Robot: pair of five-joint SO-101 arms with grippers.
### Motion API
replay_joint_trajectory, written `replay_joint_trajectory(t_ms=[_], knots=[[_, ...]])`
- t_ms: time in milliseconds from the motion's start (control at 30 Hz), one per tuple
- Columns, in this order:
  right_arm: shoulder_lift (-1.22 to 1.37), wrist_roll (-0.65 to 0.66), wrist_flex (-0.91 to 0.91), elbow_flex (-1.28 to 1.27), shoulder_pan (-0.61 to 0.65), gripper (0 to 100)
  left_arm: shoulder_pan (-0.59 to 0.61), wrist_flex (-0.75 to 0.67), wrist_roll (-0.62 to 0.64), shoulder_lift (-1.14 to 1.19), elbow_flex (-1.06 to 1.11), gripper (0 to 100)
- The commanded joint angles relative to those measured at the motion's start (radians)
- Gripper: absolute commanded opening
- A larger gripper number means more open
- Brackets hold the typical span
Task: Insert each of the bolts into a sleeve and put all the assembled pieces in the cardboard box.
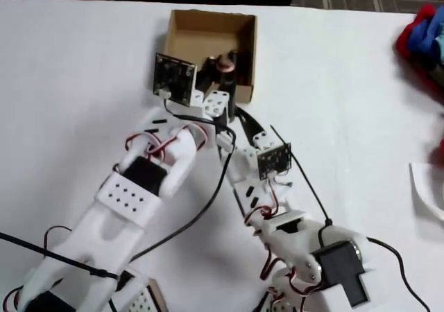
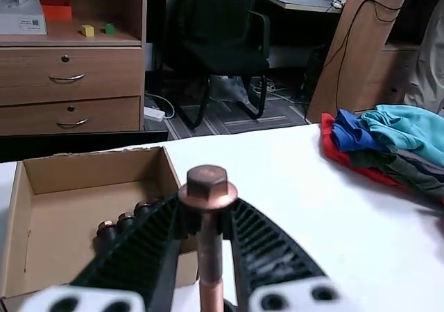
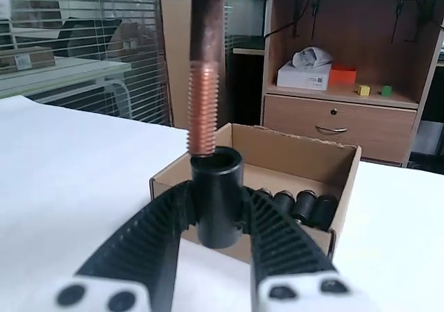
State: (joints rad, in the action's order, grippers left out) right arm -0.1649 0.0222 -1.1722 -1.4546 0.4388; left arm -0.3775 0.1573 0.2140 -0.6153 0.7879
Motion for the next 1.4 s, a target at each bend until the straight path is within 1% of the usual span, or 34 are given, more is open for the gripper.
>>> replay_joint_trajectory(t_ms=[0, 100, 333, 633, 1033, 1233, 1367], knots=[[-0.067, -0.009, 0.004, 0.002, 0.007, 2.1, -0.009, -0.02, -0.009, -0.002, -0.008, 3], [-0.074, -0.009, 0.004, -0.011, 0.012, 2.1, -0.009, -0.025, -0.009, -0.002, -0.022, 3], [-0.074, -0.009, 0.004, -0.025, 0.067, 2.1, -0.025, -0.034, -0.005, -0.002, -0.041, 3], [-0.067, -0.009, 0.002, -0.021, 0.054, 2.1, -0.018, -0.034, -0.009, -0.003, 0.007, 3], [-0.065, -0.009, 0.002, -0.02, 0.041, 2.1, -0.018, -0.032, -0.009, -0.008, -0.053, 3], [-0.065, -0.009, 0.002, -0.012, 0.015, 2.1, -0.017, 0.014, -0.009, -0.009, -0.056, 3], [-0.065, -0.009, 0.002, -0.005, 0.004, 2.1, -0.017, 0.011, -0.009, -0.011, -0.058, 3]])
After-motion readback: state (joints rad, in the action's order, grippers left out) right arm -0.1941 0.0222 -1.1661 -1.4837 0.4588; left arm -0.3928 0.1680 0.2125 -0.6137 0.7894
